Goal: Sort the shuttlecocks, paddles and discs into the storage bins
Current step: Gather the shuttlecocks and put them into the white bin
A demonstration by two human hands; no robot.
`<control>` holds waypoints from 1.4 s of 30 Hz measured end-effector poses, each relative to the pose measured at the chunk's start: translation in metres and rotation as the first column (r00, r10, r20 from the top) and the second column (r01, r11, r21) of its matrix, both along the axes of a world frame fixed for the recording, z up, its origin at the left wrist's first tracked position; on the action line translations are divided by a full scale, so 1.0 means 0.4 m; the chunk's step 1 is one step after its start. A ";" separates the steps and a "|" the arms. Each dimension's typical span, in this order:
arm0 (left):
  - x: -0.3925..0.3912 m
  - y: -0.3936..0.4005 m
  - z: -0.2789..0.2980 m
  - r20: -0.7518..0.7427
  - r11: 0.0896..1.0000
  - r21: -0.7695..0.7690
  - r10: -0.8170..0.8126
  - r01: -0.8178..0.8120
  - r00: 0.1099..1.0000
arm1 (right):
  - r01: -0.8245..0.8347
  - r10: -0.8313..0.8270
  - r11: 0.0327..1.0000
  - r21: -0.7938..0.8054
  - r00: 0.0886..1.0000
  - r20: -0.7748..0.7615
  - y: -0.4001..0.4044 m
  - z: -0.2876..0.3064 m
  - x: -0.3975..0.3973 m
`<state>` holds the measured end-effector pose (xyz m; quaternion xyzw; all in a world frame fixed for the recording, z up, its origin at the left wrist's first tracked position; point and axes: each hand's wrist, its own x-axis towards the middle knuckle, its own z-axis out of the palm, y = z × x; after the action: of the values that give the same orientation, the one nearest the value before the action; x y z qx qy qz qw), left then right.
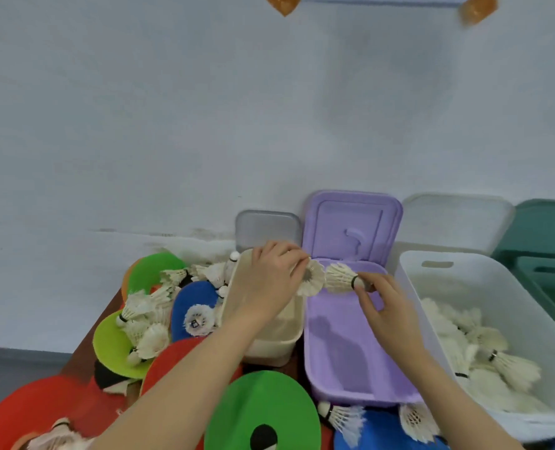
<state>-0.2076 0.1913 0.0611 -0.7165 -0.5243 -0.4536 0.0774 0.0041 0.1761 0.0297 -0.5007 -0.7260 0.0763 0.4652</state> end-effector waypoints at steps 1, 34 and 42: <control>0.054 0.002 0.004 0.005 1.000 -0.008 -0.024 0.024 1.000 | 0.030 -0.030 1.000 -0.007 0.999 -0.027 -0.004 0.002 0.049; 0.385 0.069 -0.047 -0.298 0.930 -0.363 -0.058 -0.057 0.953 | 0.130 -0.096 0.937 -0.323 0.988 0.120 0.066 -0.022 0.347; 0.070 -0.013 -0.044 -0.308 0.890 -0.423 0.033 -0.168 0.951 | -0.082 0.144 0.933 -0.350 0.977 0.156 0.079 -0.023 0.051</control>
<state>-0.1797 0.1860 0.0435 -0.7459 -0.6333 -0.2060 0.0121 0.0246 0.2079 0.0204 -0.5359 -0.7681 0.1824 0.2993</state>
